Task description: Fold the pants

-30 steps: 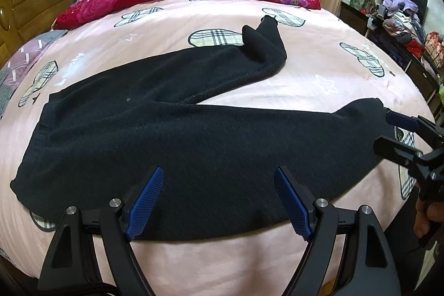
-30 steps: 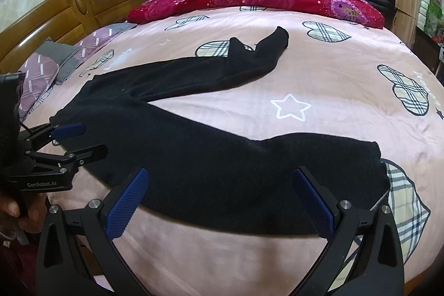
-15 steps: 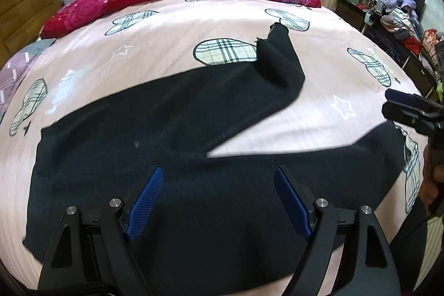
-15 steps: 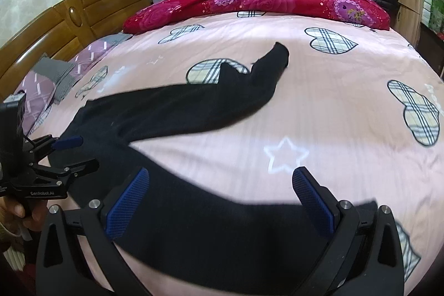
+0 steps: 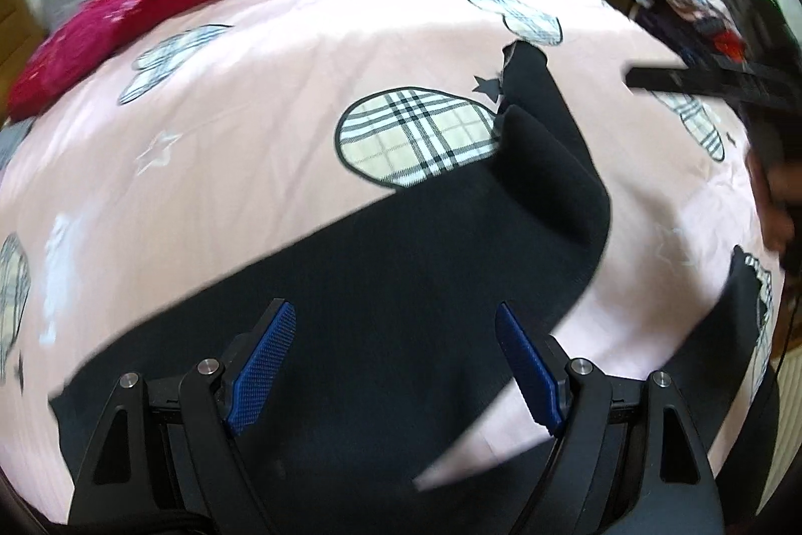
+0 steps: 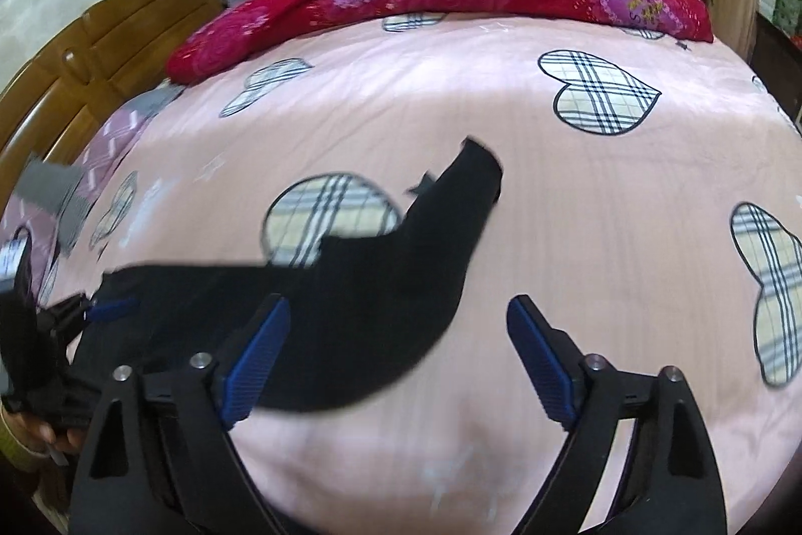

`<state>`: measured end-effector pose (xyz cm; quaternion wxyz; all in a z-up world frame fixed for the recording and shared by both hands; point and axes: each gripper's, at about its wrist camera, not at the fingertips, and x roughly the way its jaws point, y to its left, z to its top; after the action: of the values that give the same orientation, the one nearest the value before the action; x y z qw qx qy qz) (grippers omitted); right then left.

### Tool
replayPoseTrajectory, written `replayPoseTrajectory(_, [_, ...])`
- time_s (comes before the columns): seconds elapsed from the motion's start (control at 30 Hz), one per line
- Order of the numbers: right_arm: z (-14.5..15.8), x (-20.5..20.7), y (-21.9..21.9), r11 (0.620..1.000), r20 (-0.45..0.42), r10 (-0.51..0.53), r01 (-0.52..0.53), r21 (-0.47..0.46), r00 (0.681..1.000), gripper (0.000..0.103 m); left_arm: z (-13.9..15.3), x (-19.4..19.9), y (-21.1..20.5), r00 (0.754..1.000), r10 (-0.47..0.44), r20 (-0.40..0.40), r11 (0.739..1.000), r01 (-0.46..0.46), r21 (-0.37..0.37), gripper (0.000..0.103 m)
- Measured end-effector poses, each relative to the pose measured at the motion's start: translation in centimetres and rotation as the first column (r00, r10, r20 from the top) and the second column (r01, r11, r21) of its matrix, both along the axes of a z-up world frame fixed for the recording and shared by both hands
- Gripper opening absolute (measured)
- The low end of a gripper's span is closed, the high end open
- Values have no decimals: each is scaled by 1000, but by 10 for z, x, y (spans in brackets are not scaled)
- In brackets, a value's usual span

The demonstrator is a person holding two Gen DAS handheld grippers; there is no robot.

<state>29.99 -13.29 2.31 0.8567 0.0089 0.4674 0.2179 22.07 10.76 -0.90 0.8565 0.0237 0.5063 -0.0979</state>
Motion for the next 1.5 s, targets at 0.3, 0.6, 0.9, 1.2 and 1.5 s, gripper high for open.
replayPoseTrajectory(0.3, [-28,117,6,996,-96,-71,65,-64,993,79,-35,74,1,982,-155,-106,987,148,-69,83])
replayPoseTrajectory(0.6, [-66,172,26,996,-195,3,-21,-91,981,59,-64,114,-24,954,-229,-191,973,225,-45,82])
replayPoseTrajectory(0.9, [-55,152,-3,1000,-140,28,-29,-4,990,12,-50,86,-51,932,-322,-164,946,315,-71,9])
replayPoseTrajectory(1.2, [-8,90,-80,987,-69,-61,71,146,996,12,2,13,-51,959,-281,-45,956,275,-103,8])
replayPoseTrajectory(1.5, [3,4,-146,961,-100,-100,122,248,990,12,36,-71,-66,965,-262,8,956,261,-134,8])
